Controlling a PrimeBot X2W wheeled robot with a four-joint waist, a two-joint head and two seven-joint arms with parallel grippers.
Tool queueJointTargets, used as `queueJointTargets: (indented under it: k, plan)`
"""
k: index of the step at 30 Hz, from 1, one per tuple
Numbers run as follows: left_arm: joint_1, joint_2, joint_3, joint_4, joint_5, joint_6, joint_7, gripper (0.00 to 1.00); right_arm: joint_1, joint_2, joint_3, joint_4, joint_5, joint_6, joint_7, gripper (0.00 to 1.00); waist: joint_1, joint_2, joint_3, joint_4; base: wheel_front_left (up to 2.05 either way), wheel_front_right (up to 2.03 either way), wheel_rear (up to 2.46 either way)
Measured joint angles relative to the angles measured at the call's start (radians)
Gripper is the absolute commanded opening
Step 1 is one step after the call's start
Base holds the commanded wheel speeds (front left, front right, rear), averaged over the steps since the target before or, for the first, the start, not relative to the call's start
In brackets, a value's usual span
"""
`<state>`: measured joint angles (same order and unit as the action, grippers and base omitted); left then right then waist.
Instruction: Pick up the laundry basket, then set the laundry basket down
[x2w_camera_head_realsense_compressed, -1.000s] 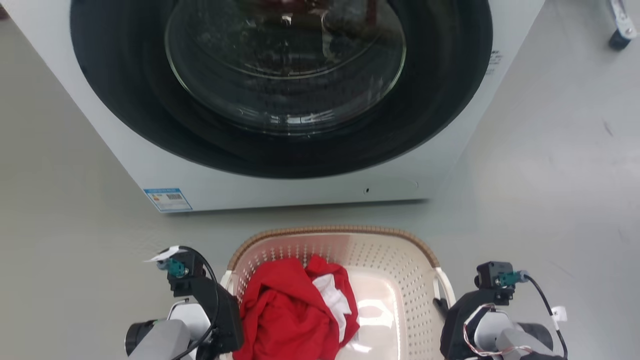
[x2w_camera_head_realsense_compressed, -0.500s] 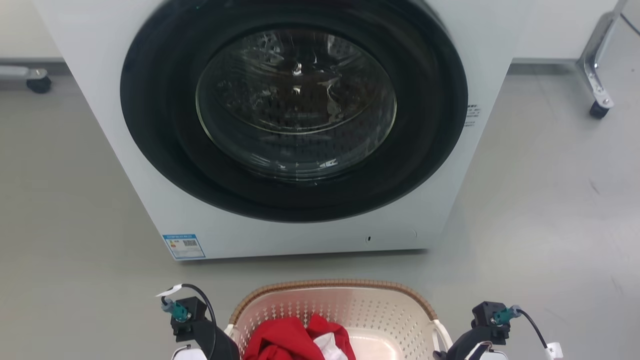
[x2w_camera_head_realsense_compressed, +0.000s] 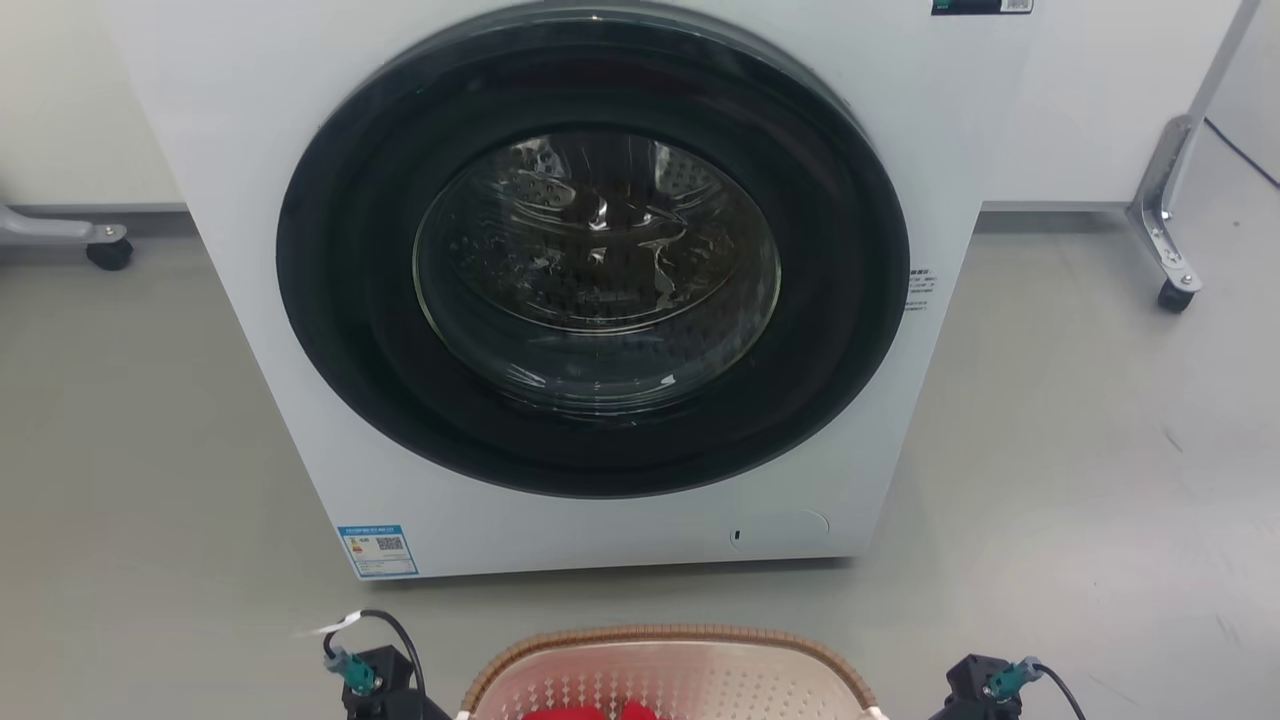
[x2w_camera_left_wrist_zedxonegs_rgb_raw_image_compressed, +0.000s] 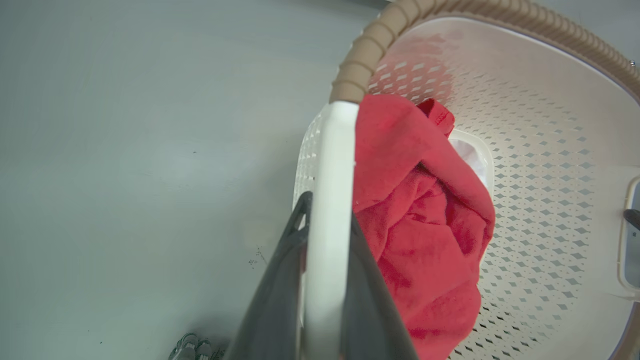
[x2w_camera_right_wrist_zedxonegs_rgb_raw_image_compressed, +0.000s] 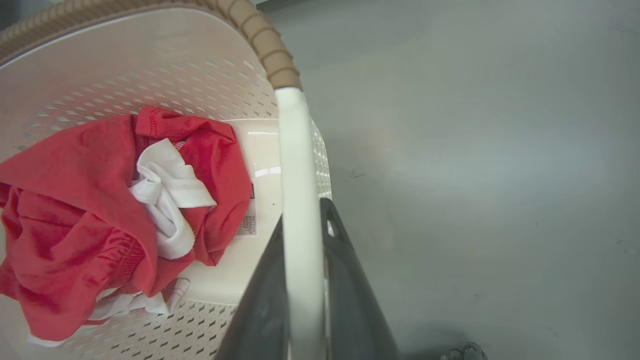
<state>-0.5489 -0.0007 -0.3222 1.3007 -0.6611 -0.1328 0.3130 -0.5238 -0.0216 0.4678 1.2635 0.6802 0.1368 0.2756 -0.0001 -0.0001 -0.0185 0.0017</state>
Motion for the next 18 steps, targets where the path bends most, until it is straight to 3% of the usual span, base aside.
queueJointTargets:
  k: [18]
  plan:
    - [0.043,0.001,0.000,0.002,-0.013,0.001,0.030,0.00,0.028,-0.001,0.011,-0.004,0.026,0.000,0.058,0.00,0.0001,0.0001,-0.033,0.003,0.00,0.00,0.00]
